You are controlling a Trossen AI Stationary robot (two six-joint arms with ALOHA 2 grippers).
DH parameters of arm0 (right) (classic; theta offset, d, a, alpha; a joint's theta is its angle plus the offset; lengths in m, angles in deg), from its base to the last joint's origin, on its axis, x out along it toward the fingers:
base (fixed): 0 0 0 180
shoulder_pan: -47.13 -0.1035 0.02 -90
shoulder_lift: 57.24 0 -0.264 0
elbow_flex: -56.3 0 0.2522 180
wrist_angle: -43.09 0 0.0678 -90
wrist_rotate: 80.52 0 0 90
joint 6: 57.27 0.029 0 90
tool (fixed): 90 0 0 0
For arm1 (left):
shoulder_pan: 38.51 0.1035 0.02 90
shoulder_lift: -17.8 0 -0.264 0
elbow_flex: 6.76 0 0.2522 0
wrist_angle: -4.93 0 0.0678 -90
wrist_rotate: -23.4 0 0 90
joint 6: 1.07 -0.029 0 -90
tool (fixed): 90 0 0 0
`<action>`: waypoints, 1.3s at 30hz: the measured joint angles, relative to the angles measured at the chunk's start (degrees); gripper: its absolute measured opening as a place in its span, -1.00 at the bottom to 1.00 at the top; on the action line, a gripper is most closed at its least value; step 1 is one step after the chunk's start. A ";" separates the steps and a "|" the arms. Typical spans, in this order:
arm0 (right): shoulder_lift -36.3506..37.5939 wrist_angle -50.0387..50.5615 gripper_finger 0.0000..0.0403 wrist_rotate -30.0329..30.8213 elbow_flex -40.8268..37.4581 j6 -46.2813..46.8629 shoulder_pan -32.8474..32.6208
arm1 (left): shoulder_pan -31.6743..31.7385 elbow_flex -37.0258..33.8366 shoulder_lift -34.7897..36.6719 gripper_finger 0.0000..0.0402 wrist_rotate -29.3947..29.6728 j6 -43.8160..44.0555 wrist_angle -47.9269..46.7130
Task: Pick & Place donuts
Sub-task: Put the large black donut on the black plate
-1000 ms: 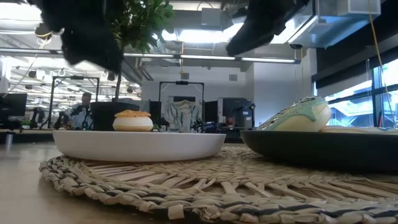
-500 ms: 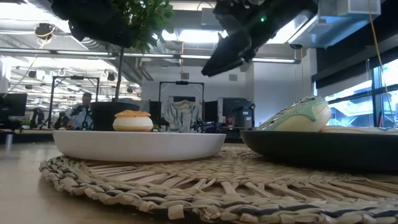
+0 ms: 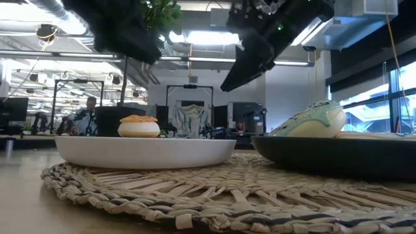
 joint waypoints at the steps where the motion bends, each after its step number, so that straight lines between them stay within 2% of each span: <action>1: 0.00 0.25 -0.04 0.35 0.00 0.35 0.20 | 1.93 0.02 -0.42 -0.30 -0.97 0.69 0.10; 7: 0.00 1.72 -0.04 0.61 0.00 0.83 1.14 | 11.86 0.01 -5.69 -0.30 -5.54 1.28 1.60; 12: 0.04 2.03 -0.04 0.61 0.00 0.83 1.66 | 17.76 0.02 -11.39 -0.30 -7.77 1.49 7.01; 15: 0.04 2.38 -0.04 0.63 0.00 0.84 1.80 | 20.52 0.02 -13.93 -0.30 -8.19 4.83 7.96; 19: 0.04 2.80 -0.04 0.69 0.00 0.84 1.79 | 23.94 0.00 -16.69 -0.30 -12.71 12.92 8.08; 26: 0.04 3.08 -0.04 0.69 0.00 0.86 1.79 | 27.04 0.02 -20.98 -0.30 -15.42 19.14 8.48; 39: 0.04 3.08 -0.04 0.65 0.00 0.87 1.77 | 26.37 0.02 -21.60 -0.30 -14.99 18.79 8.92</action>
